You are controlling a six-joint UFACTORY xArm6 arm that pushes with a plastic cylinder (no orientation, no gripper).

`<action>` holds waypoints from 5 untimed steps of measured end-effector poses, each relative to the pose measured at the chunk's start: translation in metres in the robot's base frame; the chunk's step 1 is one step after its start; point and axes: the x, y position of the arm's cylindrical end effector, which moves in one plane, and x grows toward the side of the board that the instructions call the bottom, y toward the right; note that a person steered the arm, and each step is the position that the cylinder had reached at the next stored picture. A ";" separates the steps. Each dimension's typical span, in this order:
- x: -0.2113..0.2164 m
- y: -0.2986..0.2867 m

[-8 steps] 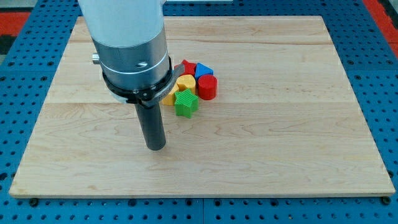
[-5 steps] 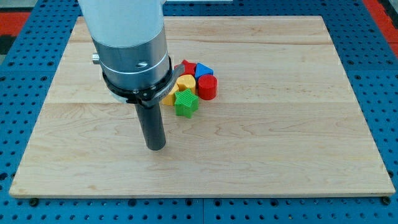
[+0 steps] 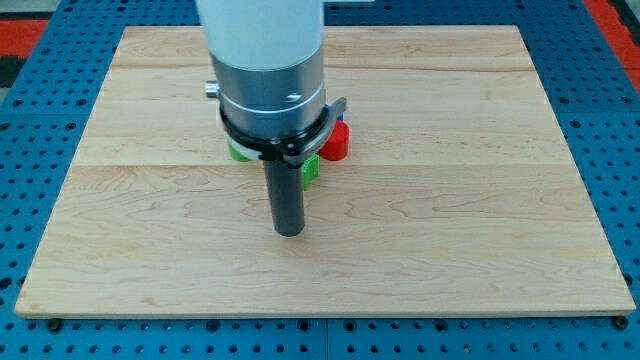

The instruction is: Point your arm to the green star

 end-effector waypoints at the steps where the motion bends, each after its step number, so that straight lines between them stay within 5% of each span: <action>1: 0.000 0.002; 5: -0.002 0.006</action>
